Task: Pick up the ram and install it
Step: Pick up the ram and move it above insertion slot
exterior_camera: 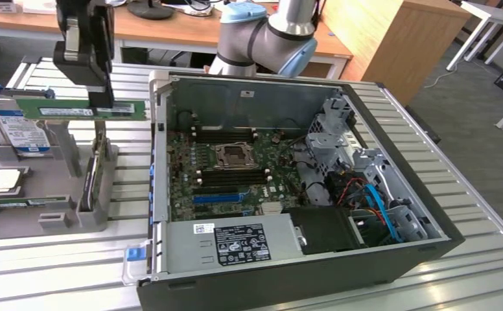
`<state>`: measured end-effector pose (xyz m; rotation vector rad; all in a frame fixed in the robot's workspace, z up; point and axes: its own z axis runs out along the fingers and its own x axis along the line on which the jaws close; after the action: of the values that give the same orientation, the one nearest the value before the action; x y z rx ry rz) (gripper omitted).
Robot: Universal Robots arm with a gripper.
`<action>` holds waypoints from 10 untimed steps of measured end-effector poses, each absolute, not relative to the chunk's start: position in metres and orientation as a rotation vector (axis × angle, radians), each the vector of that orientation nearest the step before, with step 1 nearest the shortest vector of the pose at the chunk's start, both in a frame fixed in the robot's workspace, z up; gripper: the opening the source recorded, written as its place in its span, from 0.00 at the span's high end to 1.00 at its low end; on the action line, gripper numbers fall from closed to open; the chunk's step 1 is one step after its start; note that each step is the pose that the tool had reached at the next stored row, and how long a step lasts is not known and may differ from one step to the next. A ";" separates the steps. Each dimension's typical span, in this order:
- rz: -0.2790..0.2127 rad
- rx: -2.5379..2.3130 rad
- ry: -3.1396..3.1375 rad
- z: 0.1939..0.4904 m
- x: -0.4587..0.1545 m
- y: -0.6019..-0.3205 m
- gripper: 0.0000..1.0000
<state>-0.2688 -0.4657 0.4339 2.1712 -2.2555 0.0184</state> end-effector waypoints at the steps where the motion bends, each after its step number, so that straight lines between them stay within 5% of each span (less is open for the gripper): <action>1: 0.018 2.171 -2.256 0.434 -0.266 -0.466 0.88; 10: 0.018 2.171 -2.255 0.434 -0.244 -0.465 0.88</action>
<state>-0.2438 -0.4654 0.4339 2.1713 -2.2555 0.0184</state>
